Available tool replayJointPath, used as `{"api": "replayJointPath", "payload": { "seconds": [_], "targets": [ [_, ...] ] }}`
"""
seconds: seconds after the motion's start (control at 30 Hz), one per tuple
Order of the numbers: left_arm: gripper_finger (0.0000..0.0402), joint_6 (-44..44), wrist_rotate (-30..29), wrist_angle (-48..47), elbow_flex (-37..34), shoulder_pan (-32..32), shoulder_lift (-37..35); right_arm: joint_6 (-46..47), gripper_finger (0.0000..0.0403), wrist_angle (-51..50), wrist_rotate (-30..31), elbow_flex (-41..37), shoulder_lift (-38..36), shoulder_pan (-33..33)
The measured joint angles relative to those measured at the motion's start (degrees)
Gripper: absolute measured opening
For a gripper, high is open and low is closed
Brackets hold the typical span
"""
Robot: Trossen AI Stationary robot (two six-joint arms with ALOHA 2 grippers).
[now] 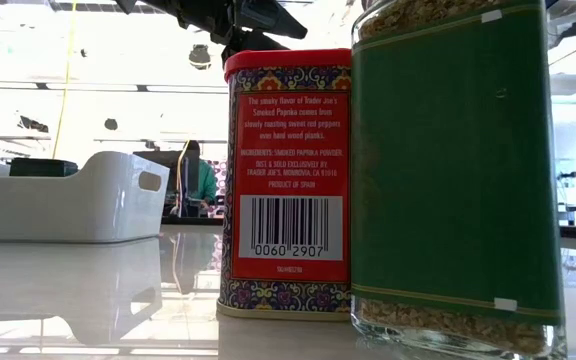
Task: Sort spices by type
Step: Put the green seasoning bottle into the black bin
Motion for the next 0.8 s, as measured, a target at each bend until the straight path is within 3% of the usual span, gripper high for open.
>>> {"api": "replayJointPath", "payload": {
  "seconds": [0.8],
  "targets": [
    [0.0224, -1.9, 0.0, 0.0, 0.0, 0.0, 0.0, -2.0, 0.0263, 0.3, 0.0, 0.0, 0.0, -0.4]
  ]
}}
